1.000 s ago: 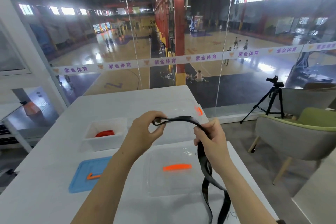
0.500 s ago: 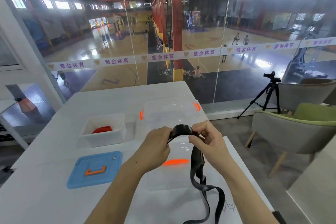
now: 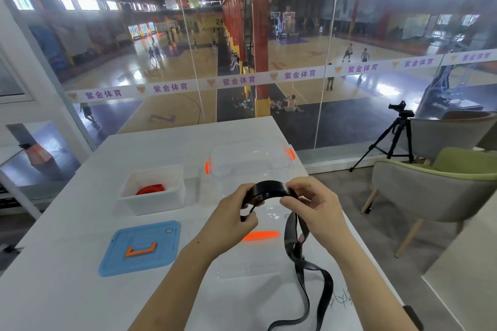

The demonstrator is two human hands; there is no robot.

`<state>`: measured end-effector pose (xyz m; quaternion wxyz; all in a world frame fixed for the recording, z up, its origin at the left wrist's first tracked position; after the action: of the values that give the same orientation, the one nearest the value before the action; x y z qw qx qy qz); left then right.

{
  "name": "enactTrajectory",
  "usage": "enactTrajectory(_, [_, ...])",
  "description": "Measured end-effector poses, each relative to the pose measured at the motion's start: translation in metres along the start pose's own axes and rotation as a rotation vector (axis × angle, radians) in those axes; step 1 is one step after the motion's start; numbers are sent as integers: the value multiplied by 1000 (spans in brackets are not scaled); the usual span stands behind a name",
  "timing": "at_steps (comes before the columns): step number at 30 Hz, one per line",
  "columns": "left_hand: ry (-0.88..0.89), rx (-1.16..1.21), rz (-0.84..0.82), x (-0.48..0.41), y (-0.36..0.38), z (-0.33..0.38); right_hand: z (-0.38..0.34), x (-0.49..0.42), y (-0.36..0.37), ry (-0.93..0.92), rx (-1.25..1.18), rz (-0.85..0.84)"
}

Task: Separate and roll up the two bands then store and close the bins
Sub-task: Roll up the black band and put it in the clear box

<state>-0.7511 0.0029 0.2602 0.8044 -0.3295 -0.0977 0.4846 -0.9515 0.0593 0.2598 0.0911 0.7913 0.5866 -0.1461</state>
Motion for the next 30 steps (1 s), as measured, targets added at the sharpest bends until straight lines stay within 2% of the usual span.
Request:
enactTrajectory(7, [-22, -24, -47, -3, 3, 5, 3, 1, -8, -12, 78, 27])
enactTrajectory(12, [58, -194, -92, -4, 4, 8, 7, 3, -13, -17, 78, 34])
enactTrajectory(16, [99, -430, -14, -7, 1, 12, 9, 5, -17, 17, 83, 15])
enactTrajectory(20, [106, -409, 65, -7, -2, 15, 12, 9, -18, 22, 139, -40])
enactTrajectory(24, [48, -212, 109, -8, 3, 17, 8, 12, -16, 13, 181, -66])
enactTrajectory(30, [-54, 415, 209, -8, 17, 35, 9, 19, 7, -17, 120, -89])
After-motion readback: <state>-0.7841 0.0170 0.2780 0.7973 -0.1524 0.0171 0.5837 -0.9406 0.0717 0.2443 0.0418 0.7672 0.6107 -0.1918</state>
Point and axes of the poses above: each hand's wrist, its own x-axis away from the middle knuckle, its own y-axis out of the palm, z = x × y, the point moved 3 cm from there along -x, towards the middle knuckle, and after that the axes turned 1 degree about -y, right-handed, at the moved point
